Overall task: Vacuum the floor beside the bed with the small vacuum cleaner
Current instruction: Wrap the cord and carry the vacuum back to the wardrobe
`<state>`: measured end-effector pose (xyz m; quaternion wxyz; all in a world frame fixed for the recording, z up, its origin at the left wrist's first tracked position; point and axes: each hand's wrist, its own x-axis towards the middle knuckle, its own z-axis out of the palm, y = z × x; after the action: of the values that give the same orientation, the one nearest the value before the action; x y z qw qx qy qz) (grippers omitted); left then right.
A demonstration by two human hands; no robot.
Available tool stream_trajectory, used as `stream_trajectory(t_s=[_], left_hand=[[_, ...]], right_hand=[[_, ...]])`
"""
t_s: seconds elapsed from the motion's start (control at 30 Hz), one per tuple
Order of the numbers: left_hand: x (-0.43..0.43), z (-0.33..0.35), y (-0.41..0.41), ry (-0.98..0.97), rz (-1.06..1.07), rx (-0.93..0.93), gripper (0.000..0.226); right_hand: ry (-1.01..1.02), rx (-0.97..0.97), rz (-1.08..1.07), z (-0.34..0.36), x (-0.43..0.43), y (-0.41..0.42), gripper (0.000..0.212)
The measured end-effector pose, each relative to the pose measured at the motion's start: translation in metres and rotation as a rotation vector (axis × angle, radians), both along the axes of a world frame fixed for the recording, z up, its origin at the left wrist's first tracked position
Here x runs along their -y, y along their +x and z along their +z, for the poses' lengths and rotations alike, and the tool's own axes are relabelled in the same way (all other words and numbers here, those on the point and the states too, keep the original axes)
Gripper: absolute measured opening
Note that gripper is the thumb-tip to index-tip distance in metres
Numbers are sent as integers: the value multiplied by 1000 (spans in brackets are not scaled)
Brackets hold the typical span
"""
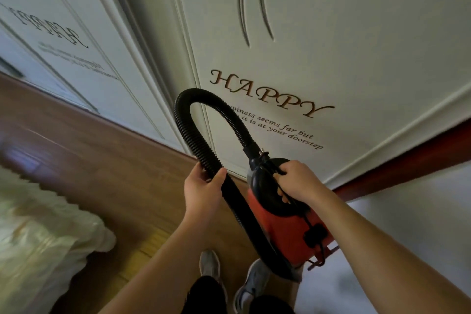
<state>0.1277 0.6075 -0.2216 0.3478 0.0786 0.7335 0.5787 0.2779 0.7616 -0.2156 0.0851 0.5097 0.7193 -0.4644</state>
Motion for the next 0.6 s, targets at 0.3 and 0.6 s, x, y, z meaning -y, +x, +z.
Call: stream_trajectory(t_s=[0.3,0.6], left_hand=[[-32,-140,-24,-143,17,33,18],[-46,-300,-56,-201,104,75,11]], right_hand=[[-51,134,107,-145,-38,-38,20],[-52,183,207,-301,-53,-71,24]])
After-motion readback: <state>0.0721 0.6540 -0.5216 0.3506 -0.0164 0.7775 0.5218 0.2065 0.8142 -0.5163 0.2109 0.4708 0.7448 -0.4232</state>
